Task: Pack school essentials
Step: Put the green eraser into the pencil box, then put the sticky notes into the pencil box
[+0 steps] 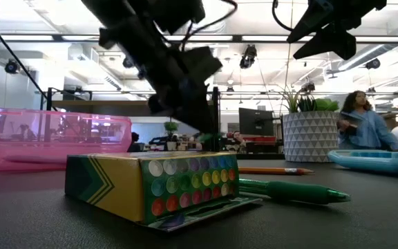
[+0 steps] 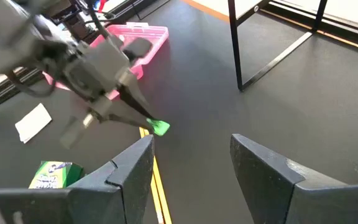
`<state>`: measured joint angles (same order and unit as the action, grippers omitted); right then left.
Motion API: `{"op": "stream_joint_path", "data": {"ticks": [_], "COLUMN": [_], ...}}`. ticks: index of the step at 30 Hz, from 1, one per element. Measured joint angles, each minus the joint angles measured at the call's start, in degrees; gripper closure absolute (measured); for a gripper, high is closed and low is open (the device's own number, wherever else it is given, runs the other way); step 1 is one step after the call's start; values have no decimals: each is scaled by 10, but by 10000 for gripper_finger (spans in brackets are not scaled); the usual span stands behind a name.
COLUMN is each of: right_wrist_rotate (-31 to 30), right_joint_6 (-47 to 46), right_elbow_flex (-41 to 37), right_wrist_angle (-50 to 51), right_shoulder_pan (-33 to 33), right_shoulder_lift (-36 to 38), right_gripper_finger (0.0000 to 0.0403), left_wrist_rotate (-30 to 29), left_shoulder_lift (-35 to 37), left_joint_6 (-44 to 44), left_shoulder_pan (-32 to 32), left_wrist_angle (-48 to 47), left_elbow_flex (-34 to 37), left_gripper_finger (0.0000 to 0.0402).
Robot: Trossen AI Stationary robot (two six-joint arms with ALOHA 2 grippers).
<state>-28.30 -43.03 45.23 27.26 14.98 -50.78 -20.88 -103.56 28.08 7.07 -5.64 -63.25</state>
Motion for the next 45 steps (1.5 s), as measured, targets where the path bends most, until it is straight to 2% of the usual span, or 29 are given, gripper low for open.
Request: {"op": "stream_joint_path", "data": {"ticks": [6, 10, 18, 25, 28, 31, 37, 45], "right_wrist_rotate": [0, 1, 3, 19, 34, 48, 49, 49], "right_joint_6": [-6, -16, -42, -51, -52, -65, -90, -121], "right_elbow_flex": [0, 0, 0, -1, -1, -1, -1, 1], "right_wrist_angle": [-1, -1, -19, -90, -126, -151, -160, -161], "right_shoulder_pan": [0, 0, 0, 0, 0, 0, 0, 0], "right_shoulder_lift": [0, -5, -69, -148, -179, -204, -234, -274], "right_gripper_finger": [200, 200, 200, 200, 200, 200, 200, 200], "left_wrist_rotate": [10, 18, 29, 29, 34, 55, 58, 62], "left_shoulder_lift": [58, 106, 224, 302, 320, 330, 327, 325], "left_joint_6": [0, 0, 9, 77, 117, 152, 211, 213], "left_shoulder_pan": [0, 0, 3, 13, 22, 35, 51, 51], "left_wrist_angle": [-6, -65, -254, -413, -451, -448, -434, -341], "left_elbow_flex": [0, 1, 3, 21, 43, 79, 146, 205], "left_gripper_finger": [375, 375, 375, 375, 375, 375, 375, 375]}}
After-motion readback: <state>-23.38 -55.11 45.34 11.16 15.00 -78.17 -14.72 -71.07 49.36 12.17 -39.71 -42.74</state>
